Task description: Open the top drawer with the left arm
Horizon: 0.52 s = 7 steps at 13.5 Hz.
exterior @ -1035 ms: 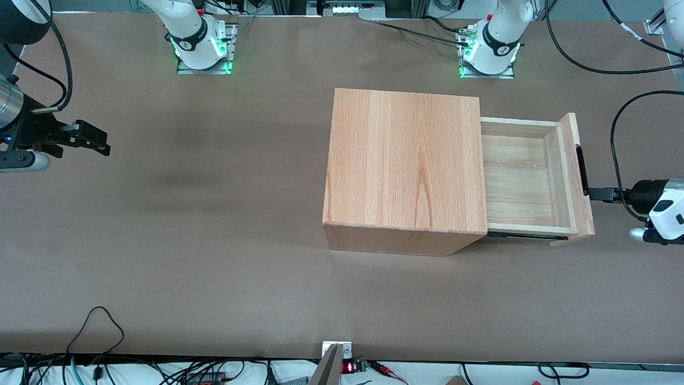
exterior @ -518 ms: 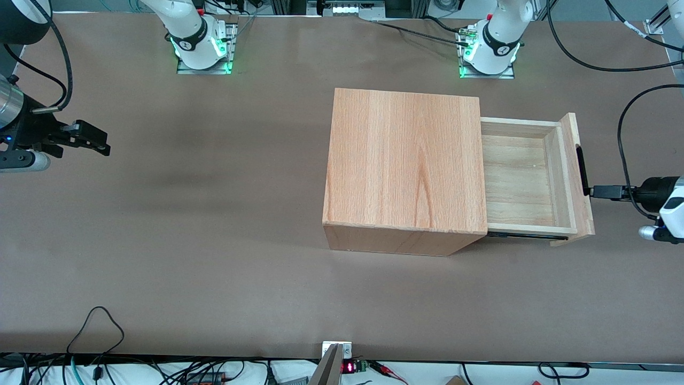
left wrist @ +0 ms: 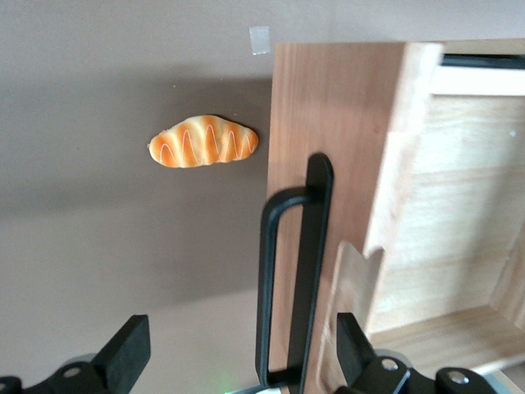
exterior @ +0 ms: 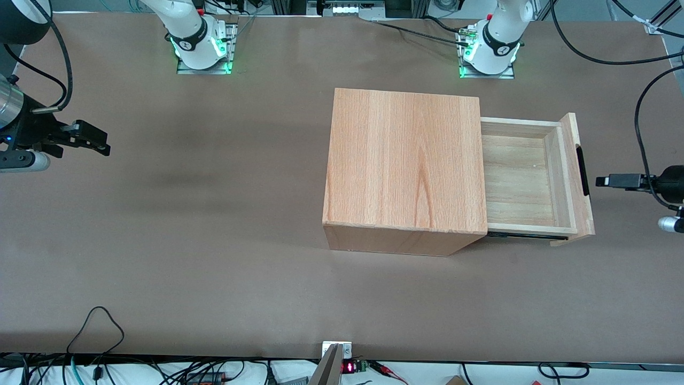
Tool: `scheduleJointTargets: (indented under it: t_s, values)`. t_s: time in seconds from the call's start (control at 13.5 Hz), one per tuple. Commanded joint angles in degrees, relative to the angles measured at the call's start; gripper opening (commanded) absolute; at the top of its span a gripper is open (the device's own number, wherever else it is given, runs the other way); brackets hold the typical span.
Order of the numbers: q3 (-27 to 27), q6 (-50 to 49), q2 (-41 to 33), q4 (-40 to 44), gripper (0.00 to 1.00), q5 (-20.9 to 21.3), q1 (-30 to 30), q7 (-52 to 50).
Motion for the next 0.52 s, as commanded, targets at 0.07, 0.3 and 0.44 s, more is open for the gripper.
scheduleJointTargets:
  t_s: [0.07, 0.3, 0.44]
  values:
    - [-0.6, -6.4, -2.1, 4.5, 1.0, 1.2, -0.6, -0.3]
    - [-0.7, -7.3, -4.9, 4.6, 1.0, 1.5, -3.2, -3.5]
    - [-0.8, -9.7, -5.6, 4.7, 1.0, 1.8, -5.9, -8.3]
